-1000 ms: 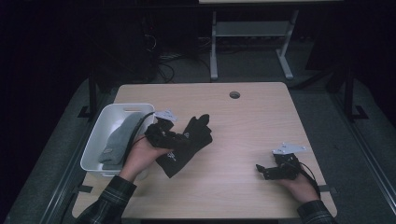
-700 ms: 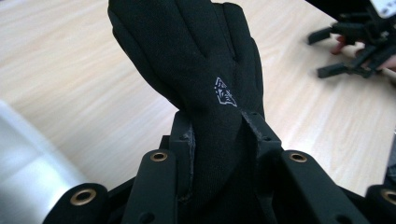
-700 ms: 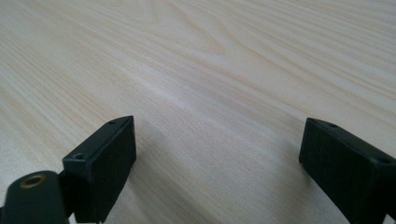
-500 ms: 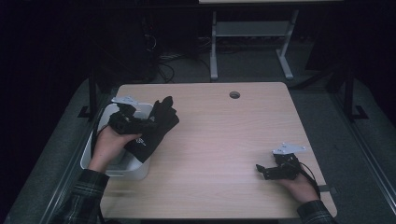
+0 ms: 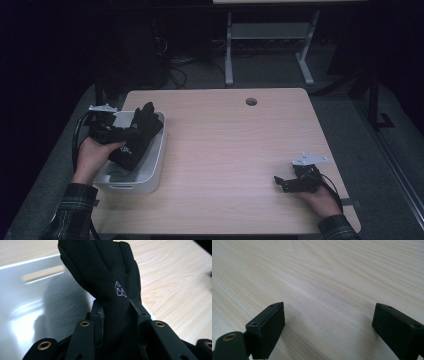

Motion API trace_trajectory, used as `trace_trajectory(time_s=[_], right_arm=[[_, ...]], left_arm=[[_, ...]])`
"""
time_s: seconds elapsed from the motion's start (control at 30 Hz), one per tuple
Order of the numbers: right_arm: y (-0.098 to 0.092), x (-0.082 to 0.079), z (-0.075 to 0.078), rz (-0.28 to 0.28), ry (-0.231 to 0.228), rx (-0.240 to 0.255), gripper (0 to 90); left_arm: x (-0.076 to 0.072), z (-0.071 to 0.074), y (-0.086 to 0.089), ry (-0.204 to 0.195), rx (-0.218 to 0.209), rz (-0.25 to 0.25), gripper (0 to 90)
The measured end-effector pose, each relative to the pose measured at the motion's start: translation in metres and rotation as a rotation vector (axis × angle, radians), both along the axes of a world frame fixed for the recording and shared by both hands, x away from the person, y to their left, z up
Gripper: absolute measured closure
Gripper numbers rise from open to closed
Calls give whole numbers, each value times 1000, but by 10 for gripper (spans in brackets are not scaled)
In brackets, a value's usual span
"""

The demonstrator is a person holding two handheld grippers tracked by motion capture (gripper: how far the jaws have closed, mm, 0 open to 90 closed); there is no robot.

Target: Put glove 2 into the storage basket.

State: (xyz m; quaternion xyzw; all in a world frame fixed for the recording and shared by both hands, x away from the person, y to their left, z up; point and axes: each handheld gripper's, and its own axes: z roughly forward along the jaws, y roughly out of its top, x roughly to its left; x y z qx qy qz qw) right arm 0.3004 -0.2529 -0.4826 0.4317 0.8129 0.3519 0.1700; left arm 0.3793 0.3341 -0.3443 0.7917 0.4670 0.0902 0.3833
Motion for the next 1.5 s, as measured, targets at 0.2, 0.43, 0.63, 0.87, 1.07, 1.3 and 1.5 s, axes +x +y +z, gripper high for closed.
trace_trajectory(time_s=[0.2,0.43,0.63,0.87,1.07,1.3,1.5], right_arm=[[0,0,0,0,1,1,108],[0,0,0,0,0,1,108],[0,0,0,-1,1,1,108],[0,0,0,-1,1,1,108],[0,0,0,-2,1,1,109],[0,0,0,-2,1,1,108],[1,1,0,-3,1,1,108]], left_arm=[[2,-14,21,24,-31,69,675],[6,-27,34,62,-25,98,656],[7,-33,38,52,7,123,523],[5,-26,37,-39,39,163,205],[0,-12,22,-87,28,116,177],[-5,1,-20,-129,7,11,177],[-14,7,-64,-150,-12,-92,177]])
